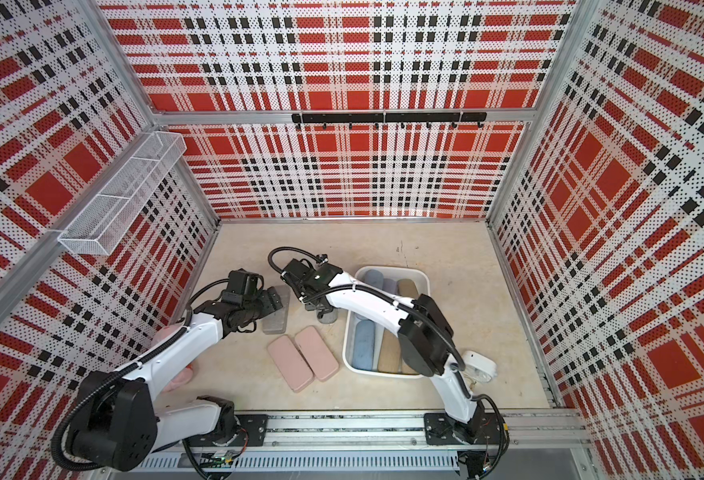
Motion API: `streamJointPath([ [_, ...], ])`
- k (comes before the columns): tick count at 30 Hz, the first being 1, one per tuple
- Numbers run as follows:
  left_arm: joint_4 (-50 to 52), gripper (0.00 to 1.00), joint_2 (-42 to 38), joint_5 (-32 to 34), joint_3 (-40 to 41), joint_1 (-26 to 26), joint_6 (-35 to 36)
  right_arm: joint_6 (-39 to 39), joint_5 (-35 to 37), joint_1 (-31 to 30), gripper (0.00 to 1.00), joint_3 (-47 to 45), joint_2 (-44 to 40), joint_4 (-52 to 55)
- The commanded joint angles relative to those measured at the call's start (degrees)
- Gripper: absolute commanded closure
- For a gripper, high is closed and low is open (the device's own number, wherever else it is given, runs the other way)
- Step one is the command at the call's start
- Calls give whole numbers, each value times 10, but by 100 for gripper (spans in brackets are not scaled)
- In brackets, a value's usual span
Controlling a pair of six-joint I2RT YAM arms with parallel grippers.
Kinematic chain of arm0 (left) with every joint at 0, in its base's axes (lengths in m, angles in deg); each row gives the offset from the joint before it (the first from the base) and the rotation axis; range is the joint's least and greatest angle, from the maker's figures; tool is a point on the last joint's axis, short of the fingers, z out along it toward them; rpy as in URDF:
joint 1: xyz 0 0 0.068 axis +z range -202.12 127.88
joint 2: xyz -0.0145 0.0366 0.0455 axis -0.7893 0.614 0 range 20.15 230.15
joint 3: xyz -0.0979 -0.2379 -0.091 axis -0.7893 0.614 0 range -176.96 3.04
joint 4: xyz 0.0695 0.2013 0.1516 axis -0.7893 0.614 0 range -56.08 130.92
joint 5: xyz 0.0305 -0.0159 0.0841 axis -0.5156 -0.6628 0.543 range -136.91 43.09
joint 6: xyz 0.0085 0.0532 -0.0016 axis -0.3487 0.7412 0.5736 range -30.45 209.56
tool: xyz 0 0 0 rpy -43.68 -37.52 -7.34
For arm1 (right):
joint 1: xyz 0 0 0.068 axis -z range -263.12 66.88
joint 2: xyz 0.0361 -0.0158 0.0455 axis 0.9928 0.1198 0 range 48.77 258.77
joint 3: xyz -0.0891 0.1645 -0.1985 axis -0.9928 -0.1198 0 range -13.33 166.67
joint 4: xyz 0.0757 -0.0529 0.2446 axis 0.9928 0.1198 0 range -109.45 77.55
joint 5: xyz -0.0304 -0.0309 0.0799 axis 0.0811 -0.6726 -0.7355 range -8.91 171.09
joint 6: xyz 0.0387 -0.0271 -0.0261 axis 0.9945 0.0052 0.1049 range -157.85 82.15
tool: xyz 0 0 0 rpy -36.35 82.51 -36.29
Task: Put the glasses cases into the storage boxes
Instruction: Pick up the glasses case at the center of the board, then place the glasses case in the storage box.
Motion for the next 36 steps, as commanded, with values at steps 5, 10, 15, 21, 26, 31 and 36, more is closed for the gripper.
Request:
streamJointPath([
  [5, -9, 5, 12, -12, -34, 8, 32, 14, 64, 46, 45, -144, -142, -2],
  [10, 6, 2, 19, -13, -52, 11, 49, -19, 32, 121, 45, -260, -216, -63],
  [15, 8, 2, 21, -15, -56, 11, 61, -54, -10, 196, 44, -332, -236, -119],
  [21, 12, 2, 37, -14, -56, 11, 64, -96, -42, 239, 44, -363, -213, -176],
  [26, 13, 1, 45, -1, -54, 11, 63, -121, -56, 243, 44, -348, -171, -194],
  [31, 13, 1, 48, 11, -51, 10, 63, -132, -70, 244, 44, -326, -139, -199],
  [36, 14, 2, 55, 16, -50, 10, 64, -140, -94, 240, 43, -311, -130, -205],
])
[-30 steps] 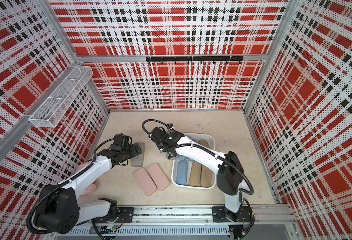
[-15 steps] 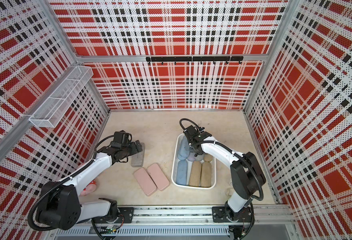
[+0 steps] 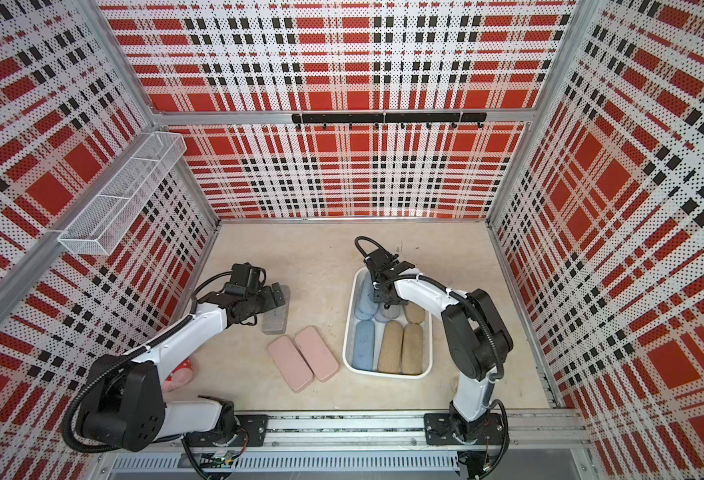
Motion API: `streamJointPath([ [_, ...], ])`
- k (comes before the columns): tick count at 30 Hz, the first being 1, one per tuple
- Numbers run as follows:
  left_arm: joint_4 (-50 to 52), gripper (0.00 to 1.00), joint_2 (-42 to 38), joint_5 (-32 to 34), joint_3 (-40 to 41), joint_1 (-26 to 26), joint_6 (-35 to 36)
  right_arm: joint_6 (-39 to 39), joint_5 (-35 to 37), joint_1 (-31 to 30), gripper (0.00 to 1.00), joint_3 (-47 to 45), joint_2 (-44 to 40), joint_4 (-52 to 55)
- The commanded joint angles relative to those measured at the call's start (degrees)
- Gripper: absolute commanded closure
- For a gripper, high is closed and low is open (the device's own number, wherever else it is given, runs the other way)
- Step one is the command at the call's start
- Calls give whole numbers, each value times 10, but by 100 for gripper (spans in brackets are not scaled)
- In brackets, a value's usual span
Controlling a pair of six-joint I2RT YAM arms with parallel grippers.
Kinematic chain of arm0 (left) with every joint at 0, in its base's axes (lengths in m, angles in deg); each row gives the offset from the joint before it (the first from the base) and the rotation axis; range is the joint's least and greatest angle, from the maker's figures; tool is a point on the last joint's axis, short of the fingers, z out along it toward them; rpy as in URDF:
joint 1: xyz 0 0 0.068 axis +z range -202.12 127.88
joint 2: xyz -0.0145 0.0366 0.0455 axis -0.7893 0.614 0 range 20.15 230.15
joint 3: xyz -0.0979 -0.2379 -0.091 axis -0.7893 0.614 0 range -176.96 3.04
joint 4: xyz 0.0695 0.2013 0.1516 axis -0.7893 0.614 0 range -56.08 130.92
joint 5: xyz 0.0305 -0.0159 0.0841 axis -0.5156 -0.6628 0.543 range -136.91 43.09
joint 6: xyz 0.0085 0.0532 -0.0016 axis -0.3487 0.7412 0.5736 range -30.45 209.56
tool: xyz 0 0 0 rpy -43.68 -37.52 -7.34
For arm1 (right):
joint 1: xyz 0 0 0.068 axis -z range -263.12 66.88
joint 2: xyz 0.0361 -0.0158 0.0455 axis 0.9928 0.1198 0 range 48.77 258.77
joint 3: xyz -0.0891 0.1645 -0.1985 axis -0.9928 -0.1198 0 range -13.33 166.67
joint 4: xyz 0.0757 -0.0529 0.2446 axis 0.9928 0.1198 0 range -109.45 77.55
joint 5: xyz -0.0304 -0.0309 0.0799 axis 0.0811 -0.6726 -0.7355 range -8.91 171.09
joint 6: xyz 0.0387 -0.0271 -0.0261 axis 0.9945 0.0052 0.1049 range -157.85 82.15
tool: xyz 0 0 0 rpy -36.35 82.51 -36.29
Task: Put the glasses cases into the storage boxes
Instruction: Place the glasses case in the storage box.
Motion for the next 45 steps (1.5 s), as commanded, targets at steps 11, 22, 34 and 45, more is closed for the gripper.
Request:
streamJointPath([
  [11, -1, 1, 18, 23, -2, -10, 5, 3, -18, -15, 37, 30, 18, -25],
  [22, -9, 2, 54, 44, -9, -42, -5, -2, -23, -15, 28, 38, 26, -24],
  [34, -9, 2, 79, 62, -23, -43, -7, 1, -32, -17, 27, 34, -3, -31],
  [45, -9, 2, 103, 71, -34, -44, -14, 12, -8, -26, 27, 46, -15, -4],
])
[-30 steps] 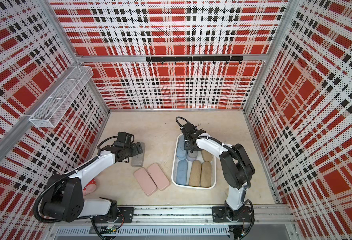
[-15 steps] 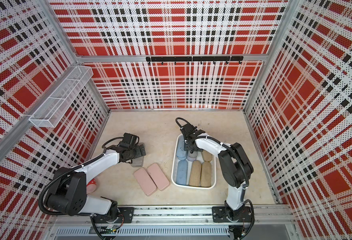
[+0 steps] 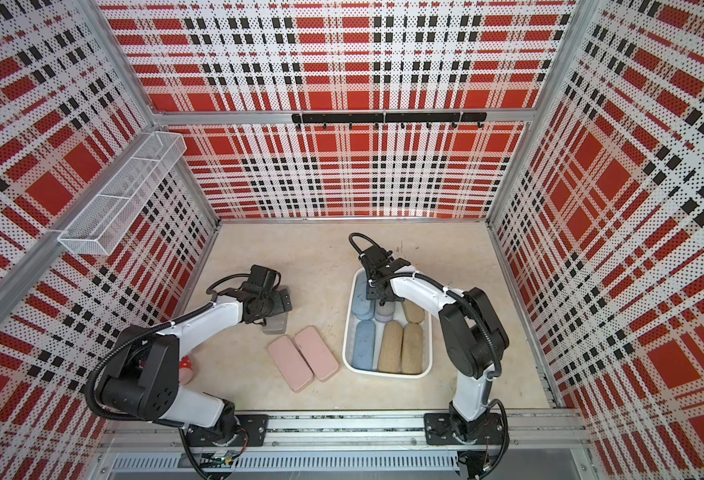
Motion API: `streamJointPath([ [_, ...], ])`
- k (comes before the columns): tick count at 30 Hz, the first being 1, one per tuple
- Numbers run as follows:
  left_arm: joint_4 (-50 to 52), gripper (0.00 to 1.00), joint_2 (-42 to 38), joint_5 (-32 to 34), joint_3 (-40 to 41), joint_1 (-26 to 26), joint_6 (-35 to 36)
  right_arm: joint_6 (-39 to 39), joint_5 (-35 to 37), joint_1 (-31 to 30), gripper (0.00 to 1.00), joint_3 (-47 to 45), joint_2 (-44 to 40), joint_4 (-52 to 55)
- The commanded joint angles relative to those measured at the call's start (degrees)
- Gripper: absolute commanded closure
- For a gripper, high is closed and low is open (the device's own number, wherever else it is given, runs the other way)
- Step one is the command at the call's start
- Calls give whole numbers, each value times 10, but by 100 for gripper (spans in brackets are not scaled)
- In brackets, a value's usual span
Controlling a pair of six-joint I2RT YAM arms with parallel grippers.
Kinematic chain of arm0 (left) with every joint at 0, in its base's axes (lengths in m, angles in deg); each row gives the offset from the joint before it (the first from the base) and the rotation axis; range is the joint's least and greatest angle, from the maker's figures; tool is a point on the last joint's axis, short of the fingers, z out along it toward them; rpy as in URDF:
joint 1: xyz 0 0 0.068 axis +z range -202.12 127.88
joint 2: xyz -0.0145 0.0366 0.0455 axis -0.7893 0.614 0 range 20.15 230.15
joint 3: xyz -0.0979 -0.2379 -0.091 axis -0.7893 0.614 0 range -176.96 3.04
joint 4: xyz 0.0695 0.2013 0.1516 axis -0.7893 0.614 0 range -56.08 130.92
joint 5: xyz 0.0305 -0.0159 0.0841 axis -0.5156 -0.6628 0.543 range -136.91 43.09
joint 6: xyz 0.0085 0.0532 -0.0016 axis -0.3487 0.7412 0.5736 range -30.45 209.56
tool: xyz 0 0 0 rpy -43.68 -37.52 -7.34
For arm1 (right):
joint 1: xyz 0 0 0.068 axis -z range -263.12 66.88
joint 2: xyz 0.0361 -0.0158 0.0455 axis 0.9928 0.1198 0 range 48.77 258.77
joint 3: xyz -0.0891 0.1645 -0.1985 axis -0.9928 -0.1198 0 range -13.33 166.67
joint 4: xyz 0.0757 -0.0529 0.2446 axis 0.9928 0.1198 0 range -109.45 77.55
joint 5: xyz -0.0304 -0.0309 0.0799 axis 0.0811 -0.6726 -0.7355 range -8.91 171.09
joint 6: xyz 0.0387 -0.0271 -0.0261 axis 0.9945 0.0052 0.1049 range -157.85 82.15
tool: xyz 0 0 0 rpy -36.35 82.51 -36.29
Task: Put the glasses cases into the storage boxes
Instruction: Place the glasses case in the storage box.
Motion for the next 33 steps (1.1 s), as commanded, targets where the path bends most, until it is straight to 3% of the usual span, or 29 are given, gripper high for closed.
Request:
streamJointPath([
  [1, -5, 2, 15, 12, -23, -2, -4, 10, 0, -10, 27, 13, -26, -11],
  [9, -10, 2, 41, 18, -34, -5, -8, 15, -14, -11, 27, -1, -35, -26],
  [16, -9, 2, 81, 62, -56, -17, -24, 15, 4, -12, 27, 0, -54, -12],
  [22, -27, 1, 117, 42, -71, -13, -33, 22, 34, -22, 26, 4, -93, 23],
  [33, -35, 16, 137, 9, -71, -3, -40, 81, 80, -66, 26, -36, -212, 72],
])
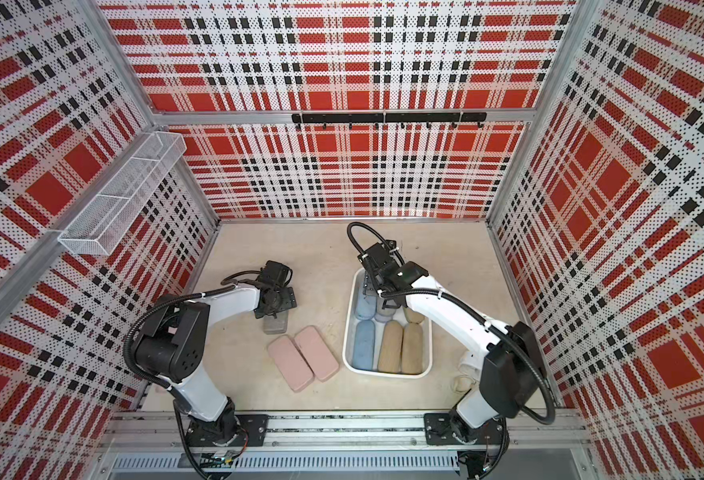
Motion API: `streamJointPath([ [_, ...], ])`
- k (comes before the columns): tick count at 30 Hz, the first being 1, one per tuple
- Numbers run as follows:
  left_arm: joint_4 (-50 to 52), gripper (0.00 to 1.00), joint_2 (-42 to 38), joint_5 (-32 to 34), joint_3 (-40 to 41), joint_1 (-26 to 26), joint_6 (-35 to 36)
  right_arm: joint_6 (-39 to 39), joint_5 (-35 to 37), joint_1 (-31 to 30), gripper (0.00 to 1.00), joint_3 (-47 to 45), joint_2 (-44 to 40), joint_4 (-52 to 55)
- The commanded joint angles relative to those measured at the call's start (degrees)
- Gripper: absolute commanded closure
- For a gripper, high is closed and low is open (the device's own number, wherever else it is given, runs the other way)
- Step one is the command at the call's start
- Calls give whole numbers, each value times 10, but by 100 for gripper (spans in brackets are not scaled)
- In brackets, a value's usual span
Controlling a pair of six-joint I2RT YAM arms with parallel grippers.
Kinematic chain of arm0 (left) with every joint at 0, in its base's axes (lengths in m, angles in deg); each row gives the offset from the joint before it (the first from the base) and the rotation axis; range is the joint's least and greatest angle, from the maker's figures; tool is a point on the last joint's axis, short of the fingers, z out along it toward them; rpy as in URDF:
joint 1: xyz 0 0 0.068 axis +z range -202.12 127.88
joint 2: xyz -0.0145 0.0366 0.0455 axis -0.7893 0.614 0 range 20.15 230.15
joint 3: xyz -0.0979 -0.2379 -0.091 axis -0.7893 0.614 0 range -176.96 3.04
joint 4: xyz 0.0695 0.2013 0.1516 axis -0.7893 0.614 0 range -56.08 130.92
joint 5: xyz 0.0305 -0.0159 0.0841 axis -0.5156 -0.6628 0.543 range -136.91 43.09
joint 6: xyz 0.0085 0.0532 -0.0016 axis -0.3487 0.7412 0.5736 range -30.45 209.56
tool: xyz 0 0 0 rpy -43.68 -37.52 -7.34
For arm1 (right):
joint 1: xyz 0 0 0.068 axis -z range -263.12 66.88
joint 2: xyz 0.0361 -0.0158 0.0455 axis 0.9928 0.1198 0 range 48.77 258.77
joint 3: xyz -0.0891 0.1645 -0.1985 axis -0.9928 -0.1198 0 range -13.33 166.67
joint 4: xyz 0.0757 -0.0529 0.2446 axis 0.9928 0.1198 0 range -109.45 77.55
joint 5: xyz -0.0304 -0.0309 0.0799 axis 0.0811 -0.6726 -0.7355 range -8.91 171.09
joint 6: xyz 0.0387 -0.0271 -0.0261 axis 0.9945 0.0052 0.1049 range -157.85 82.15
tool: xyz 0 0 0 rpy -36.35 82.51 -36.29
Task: Put the glasses cases into the storage boxes
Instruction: Place the glasses case in the storage box, then pick up the glasses case at the center of the board.
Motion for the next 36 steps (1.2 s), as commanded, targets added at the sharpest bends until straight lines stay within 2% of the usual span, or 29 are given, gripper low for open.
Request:
streamJointPath([
  [1, -9, 17, -3, -21, -7, 2, -9, 38, 25, -6, 26, -25, -44, 32],
  [9, -10, 28, -11, -29, -7, 0, -7, 76, 40, -7, 26, -66, -124, 64],
  [17, -1, 30, -37, -33, -10, -7, -4, 95, 57, -7, 27, -71, -176, 98],
  [22, 31, 30, -70, -41, -40, -26, 2, 117, 76, -6, 27, -67, -194, 118],
  [29, 86, 28, -103, -56, -155, -111, 1, 171, 112, 4, 27, -67, -198, 166],
  [36, 107, 26, -45, -66, -293, -221, -23, 206, 111, 59, 27, -94, -241, 212],
])
